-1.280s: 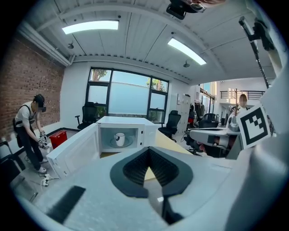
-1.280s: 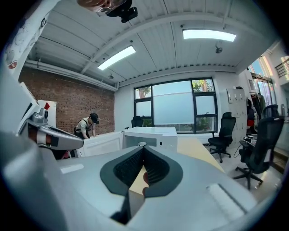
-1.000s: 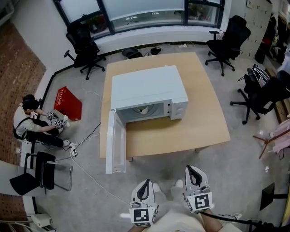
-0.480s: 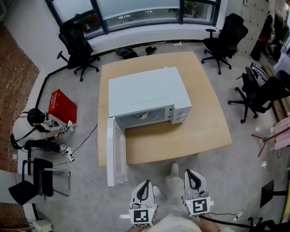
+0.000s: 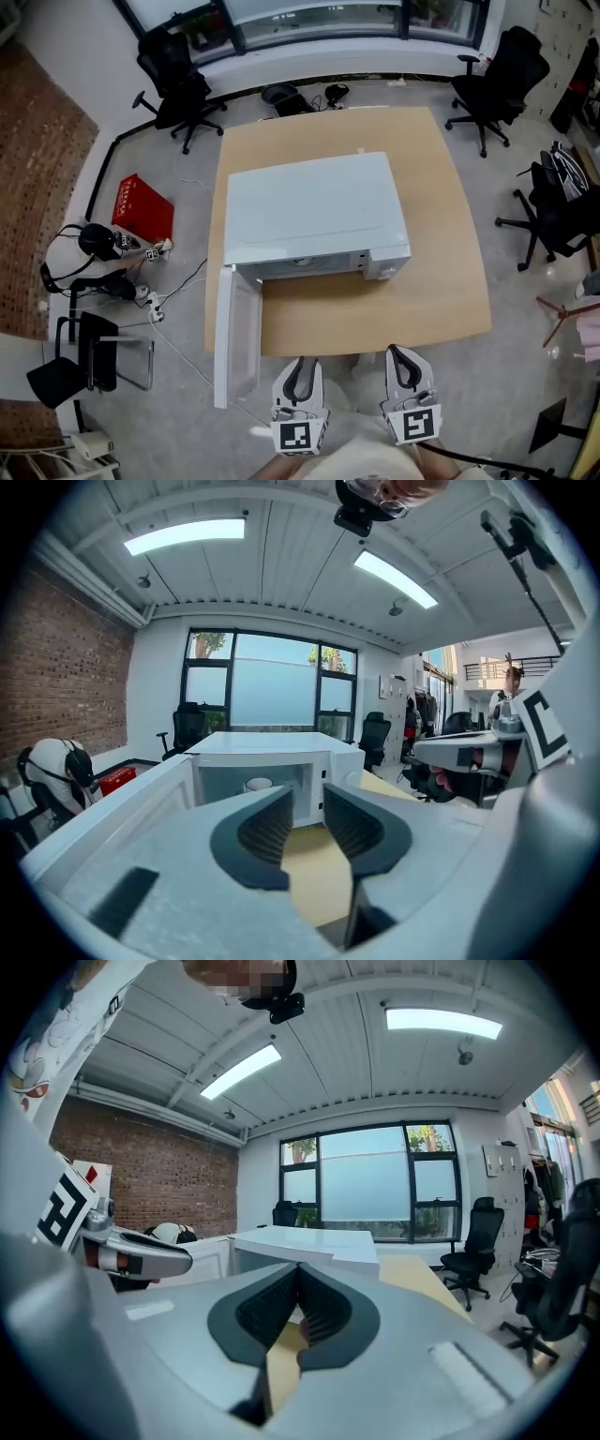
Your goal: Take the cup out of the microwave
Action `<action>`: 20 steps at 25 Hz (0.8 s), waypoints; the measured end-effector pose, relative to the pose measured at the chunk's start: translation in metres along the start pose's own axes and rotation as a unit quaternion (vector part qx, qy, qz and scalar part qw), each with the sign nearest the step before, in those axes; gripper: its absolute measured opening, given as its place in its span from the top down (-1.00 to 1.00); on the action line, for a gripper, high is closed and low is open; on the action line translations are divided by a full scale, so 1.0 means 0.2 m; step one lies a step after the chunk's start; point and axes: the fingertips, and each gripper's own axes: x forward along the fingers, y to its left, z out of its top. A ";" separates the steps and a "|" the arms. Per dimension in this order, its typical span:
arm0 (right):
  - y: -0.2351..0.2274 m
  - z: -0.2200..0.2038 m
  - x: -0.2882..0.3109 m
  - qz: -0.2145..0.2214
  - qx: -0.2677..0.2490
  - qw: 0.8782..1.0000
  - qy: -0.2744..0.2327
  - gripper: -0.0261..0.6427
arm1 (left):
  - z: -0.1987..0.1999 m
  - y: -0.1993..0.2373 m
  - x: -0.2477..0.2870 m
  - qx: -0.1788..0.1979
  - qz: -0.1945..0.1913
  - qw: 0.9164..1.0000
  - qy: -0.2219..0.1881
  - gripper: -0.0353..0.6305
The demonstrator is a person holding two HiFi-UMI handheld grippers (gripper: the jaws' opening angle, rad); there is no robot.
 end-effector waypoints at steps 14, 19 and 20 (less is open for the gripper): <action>-0.08 -0.14 0.27 0.002 -0.030 0.997 0.073 0.90 | -0.18 0.42 0.86 -0.026 0.077 0.997 -0.016 -0.13; -0.12 -0.22 0.34 -0.021 -0.017 0.996 0.083 0.90 | -0.31 0.56 1.18 -0.004 0.098 0.995 0.002 -0.16; -0.11 -0.23 0.35 -0.021 -0.018 0.996 0.088 0.90 | -0.33 0.59 1.23 -0.003 0.101 0.995 0.006 -0.16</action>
